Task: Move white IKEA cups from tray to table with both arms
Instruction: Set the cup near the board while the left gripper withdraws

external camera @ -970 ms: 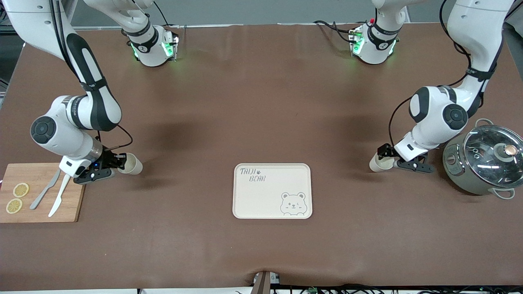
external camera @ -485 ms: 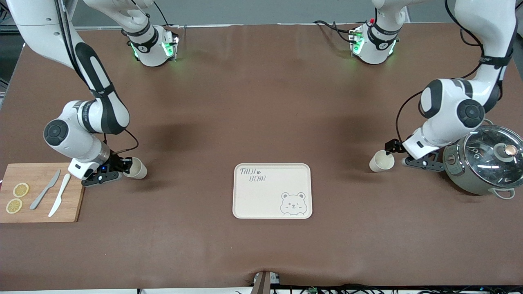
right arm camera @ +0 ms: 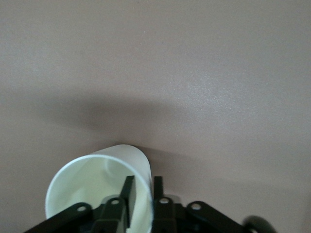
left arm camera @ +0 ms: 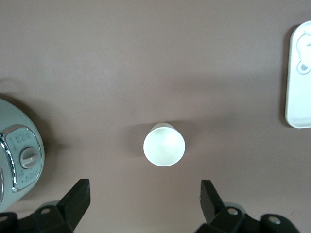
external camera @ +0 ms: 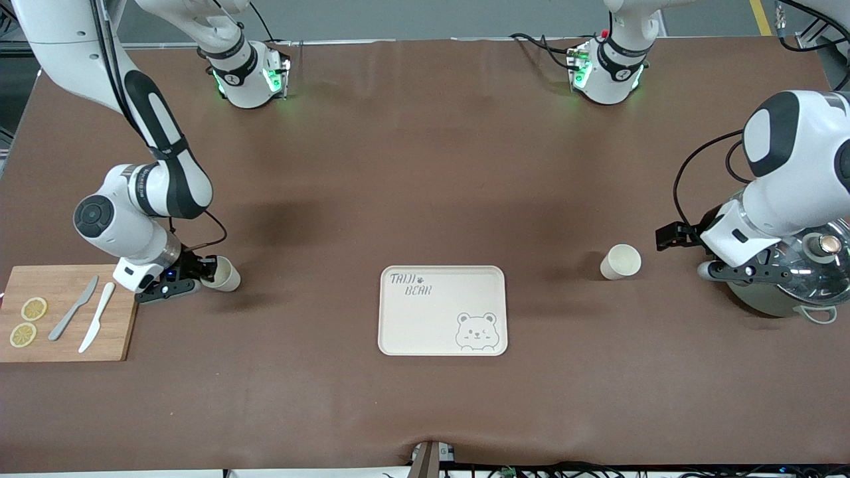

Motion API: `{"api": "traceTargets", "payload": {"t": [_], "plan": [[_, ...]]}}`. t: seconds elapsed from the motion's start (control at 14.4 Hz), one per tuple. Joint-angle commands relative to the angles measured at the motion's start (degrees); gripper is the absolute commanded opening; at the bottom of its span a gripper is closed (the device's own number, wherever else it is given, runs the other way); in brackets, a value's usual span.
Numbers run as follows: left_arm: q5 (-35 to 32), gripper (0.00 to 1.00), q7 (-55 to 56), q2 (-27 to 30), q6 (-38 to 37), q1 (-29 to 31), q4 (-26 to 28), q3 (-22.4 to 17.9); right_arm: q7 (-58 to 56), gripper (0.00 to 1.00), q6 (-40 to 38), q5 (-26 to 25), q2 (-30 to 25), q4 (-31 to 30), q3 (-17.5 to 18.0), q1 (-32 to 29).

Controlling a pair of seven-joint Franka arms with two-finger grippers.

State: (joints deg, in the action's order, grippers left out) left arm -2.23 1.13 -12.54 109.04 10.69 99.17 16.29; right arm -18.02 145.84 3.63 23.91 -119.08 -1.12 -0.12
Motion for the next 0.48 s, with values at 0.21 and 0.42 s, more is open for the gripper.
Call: {"api": "traceTargets", "payload": {"t": [0.21,0.42], "plan": [[0.7,1.00,2.9,-0.3,-9.2,0.3,-9.0,3.3,0.2,1.00,-24.3,1.0,-0.8,17.8,-0.1,-0.6],[0.2,1.00,2.7,0.6,-11.8,-0.5,-10.2,2.9,0.6,1.00,-44.7,0.1,-1.3,32.0,-0.5,-0.2]]}}
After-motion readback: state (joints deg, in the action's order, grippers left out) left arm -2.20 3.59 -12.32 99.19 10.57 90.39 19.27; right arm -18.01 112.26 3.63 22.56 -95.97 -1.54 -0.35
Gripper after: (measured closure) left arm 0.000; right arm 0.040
